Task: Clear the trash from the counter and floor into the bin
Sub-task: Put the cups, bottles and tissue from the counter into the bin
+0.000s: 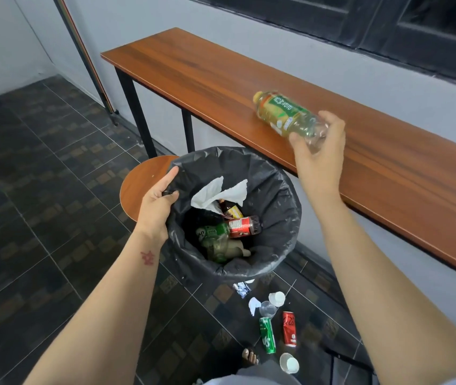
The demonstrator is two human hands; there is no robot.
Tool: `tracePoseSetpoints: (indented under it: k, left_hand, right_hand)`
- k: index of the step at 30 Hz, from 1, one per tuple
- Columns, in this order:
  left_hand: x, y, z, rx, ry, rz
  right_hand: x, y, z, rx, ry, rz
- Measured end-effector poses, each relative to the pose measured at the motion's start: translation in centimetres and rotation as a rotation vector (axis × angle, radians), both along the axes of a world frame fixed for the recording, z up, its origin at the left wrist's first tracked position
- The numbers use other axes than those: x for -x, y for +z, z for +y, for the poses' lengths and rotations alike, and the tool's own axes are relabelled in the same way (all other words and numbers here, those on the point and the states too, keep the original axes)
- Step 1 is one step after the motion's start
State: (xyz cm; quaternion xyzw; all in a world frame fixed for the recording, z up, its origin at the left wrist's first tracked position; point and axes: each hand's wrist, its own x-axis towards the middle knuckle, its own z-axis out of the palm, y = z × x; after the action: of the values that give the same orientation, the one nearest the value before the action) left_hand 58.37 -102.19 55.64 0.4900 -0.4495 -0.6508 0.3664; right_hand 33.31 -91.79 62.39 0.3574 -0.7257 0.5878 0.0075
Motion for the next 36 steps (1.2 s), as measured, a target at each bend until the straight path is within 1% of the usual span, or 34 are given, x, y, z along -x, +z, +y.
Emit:
tracePoseSetpoints:
  k: [5,8,13,18,20,23,27,29,31,33,36]
  left_hand:
    - [-0.6,-0.7,-0.4,0.004,-0.036,-0.015]
    - [-1.0,-0.9,-0.6,-0.005,-0.034,-0.026]
    - [-1.5,-1.1,-0.6,0.015,-0.042,-0.045]
    - [-1.8,-1.4,-0.7,0.019,-0.045,-0.049]
    - [-1.9,-1.5,-0.8,0.015,-0.042,-0.037]
    - [-2.0,-1.6,-1.0,-0.004,-0.012,-0.015]
    - [-1.9,-1.5,-0.8,-0.012,-0.001,-0.008]
    - [-1.9,-1.3,-0.9,-0.019,0.012,0.003]
    - [-1.9,-1.3,-1.1,-0.017,0.017,0.007]
    - [-1.9,-1.4,-1.3,-0.021,0.021,0.03]
    - [-1.9,-1.6,-1.4,-0.03,0.018,0.041]
  right_hand:
    - [-4.8,-2.7,4.8,0.007,0.136,0.226]
    - [-7.1,-4.4,6.9,-0.083,0.234,0.357]
    - [-8.5,-7.5,7.5,-0.354,0.343,0.374]
    - [-8.6,-9.0,5.0,-0.638,0.383,0.387]
    - [-8.7,-9.5,4.1,-0.735,0.428,0.423]
    - [-8.9,-9.9,3.3,-0.834,0.482,0.458]
    - [-8.3,-9.9,3.2,-0.906,0.511,0.498]
    - [-8.0,-9.6,3.4,-0.891,0.475,0.58]
    - [-7.5,-9.4,3.9,-0.848,0.375,0.607]
    - [-7.0,-9.4,4.6,-0.79,0.254,0.556]
    - [-6.3,-9.8,5.5,-0.733,0.093,0.4]
